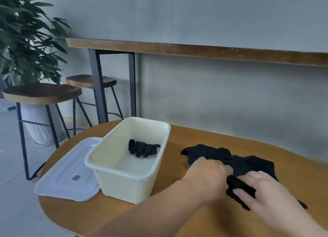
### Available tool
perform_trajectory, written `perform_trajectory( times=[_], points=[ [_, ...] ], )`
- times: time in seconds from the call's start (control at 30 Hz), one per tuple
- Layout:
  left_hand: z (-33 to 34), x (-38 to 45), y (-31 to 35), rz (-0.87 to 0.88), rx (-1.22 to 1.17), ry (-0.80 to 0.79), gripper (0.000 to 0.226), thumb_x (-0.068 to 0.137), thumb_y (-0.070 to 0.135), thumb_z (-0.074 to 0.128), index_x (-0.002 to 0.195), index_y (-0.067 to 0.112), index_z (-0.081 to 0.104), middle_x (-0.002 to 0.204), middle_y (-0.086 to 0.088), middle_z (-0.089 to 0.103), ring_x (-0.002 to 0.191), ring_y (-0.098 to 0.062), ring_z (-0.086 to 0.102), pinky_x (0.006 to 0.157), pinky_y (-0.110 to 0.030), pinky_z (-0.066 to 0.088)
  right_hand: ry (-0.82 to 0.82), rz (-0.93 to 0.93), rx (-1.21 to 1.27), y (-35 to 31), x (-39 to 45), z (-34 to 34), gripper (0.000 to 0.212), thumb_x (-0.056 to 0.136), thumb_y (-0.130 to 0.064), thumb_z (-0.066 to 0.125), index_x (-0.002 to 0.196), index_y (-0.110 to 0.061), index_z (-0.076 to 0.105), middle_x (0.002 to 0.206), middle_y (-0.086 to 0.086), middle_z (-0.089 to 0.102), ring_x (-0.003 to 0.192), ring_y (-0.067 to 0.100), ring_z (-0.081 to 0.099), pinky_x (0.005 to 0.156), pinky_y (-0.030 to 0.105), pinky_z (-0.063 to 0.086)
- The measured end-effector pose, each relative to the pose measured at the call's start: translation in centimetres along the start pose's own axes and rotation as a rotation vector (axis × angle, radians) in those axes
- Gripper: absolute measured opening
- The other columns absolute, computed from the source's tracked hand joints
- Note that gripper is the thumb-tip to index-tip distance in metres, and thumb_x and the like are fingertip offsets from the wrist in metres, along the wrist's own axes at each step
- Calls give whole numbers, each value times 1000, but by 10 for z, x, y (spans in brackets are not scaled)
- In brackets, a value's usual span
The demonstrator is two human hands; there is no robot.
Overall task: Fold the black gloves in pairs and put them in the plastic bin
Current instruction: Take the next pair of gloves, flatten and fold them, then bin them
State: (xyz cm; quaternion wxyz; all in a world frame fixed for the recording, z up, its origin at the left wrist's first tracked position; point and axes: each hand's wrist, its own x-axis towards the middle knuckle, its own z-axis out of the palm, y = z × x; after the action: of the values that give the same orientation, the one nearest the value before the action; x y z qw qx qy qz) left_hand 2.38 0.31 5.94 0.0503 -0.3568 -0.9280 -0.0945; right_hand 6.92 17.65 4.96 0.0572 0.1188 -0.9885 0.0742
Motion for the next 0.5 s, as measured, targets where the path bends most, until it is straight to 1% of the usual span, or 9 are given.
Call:
perform_trajectory(
  times=[0.03, 0.07, 0.1, 0.17, 0.2, 0.27, 0.37, 0.4, 0.5],
  points=[
    [-24, -4, -14, -28, -12, 19, 24, 94, 25, 53, 116, 18, 59, 104, -5, 64, 93, -25, 57, 76, -36, 43, 28, -5, 50, -16, 12, -15, 10, 92, -49, 58, 101, -51, 55, 93, -25, 56, 96, 0, 48, 78, 21, 43],
    [-49, -8, -28, -61, -20, 24, 24, 92, 26, 54, 114, 19, 61, 103, -4, 65, 93, -24, 58, 75, -36, 46, 53, -13, 105, -32, 25, -28, 8, 91, -47, 59, 99, -47, 59, 92, -24, 57, 94, 1, 50, 78, 22, 44],
    [-74, -13, -47, -94, -22, 27, 23, 91, 26, 56, 112, 20, 63, 100, -2, 65, 93, -23, 58, 73, -33, 47, 72, -26, 166, -50, 44, -39, 9, 91, -46, 59, 96, -41, 64, 90, -20, 60, 91, 3, 53, 77, 26, 47],
    [-116, -23, -77, -162, -1, 4, 23, 89, 26, 59, 111, 21, 65, 95, 2, 62, 89, -19, 56, 67, -29, 43, 65, -36, 256, -84, 79, -57, 19, 90, -46, 59, 86, -30, 68, 80, -9, 64, 77, 9, 60, 71, 37, 53],
    [-133, -27, -95, -197, 20, -22, 23, 90, 27, 59, 112, 22, 65, 93, 4, 61, 86, -17, 55, 64, -28, 43, 47, -42, 275, -101, 101, -61, 22, 90, -46, 59, 81, -27, 68, 74, -5, 65, 72, 13, 62, 67, 40, 54],
    [-152, -32, -135, -294, 37, -102, 24, 91, 28, 58, 113, 23, 66, 89, 6, 62, 83, -16, 57, 66, -26, 44, -31, -66, 291, -134, 147, -58, 22, 90, -42, 61, 80, -24, 69, 71, -2, 67, 70, 18, 64, 67, 38, 53],
    [-142, -33, -193, -430, 71, -277, 28, 91, 32, 59, 118, 26, 65, 85, 12, 56, 87, -15, 56, 74, -28, 45, -200, -101, 231, -169, 207, -35, 18, 87, -36, 65, 91, -21, 73, 83, 1, 70, 81, 20, 65, 69, 31, 51],
    [-132, -33, -209, -459, 88, -341, 32, 92, 35, 59, 123, 27, 63, 91, 11, 57, 92, -16, 56, 78, -30, 46, -258, -111, 198, -177, 222, -25, 19, 85, -36, 67, 94, -21, 74, 87, 0, 70, 83, 20, 65, 69, 29, 51],
    [-100, -26, -243, -482, 157, -487, 43, 95, 38, 55, 136, 28, 53, 124, 4, 55, 114, -22, 53, 91, -33, 44, -413, -127, 98, -191, 253, 9, 24, 83, -35, 68, 102, -21, 73, 97, -2, 70, 92, 19, 64, 78, 31, 53]
  ],
)
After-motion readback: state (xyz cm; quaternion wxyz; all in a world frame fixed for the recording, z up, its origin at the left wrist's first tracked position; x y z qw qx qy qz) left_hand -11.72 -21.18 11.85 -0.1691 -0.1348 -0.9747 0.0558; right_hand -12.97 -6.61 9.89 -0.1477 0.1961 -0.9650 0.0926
